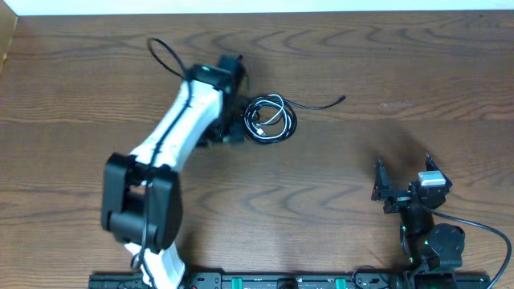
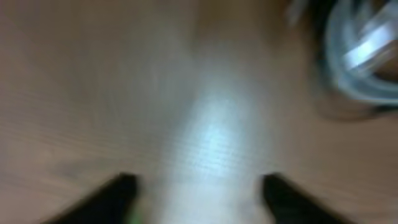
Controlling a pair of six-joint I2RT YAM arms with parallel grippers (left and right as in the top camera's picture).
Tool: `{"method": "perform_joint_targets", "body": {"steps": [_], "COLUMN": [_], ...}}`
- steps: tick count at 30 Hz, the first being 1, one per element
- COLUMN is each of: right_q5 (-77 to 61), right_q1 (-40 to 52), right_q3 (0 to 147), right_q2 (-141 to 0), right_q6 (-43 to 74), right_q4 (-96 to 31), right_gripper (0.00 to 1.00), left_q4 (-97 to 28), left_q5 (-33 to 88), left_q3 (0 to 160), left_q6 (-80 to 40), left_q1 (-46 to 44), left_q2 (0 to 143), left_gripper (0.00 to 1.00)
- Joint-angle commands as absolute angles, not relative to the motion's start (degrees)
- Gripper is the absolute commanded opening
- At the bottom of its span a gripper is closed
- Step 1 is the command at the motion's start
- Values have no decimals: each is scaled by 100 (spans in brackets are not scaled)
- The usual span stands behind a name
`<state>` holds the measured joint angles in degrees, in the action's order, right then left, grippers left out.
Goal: Untangle cables
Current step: 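Move the left gripper forward over the black and white cable bundle, then lower the left gripper onto the cable bundle and close on black cables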
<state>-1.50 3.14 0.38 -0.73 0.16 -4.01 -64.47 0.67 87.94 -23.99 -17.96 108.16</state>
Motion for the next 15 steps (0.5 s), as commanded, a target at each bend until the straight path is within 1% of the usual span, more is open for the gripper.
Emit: {"method": "perform_joint_targets", "body": {"steps": [1, 5, 11, 12, 13, 14, 15], "right_q5": [-119, -119, -119, -119, -119, -119, -119], "right_q1": [342, 342, 342, 342, 342, 342, 342], "right_q3": [32, 32, 32, 32, 32, 32, 32], "right_q2": [-62, -62, -62, -60, -62, -62, -60], "right_q6": [-49, -49, -49, -49, -49, -49, -49], "right_q4": [-427, -427, -427, -427, -429, -427, -427], "right_gripper": [99, 99, 99, 99, 99, 99, 99], "left_q4": [-6034, -5454, -4801, -4700, -4637, -4580, -4565], "left_q5": [1, 338, 469, 471, 469, 469, 471], "left_q3": [8938, 8903, 8482, 8392, 8324, 8243, 8191], "left_q6": [-3041, -3485, -3830, -3830, -3828, -3828, -3828], "left_q1": [-1586, -1551, -1881, -1951, -2010, -2078, -2130], "left_q2": [10527, 10580, 10787, 10829, 10862, 10906, 10938], "left_gripper": [87, 87, 87, 84, 77, 67, 55]}}
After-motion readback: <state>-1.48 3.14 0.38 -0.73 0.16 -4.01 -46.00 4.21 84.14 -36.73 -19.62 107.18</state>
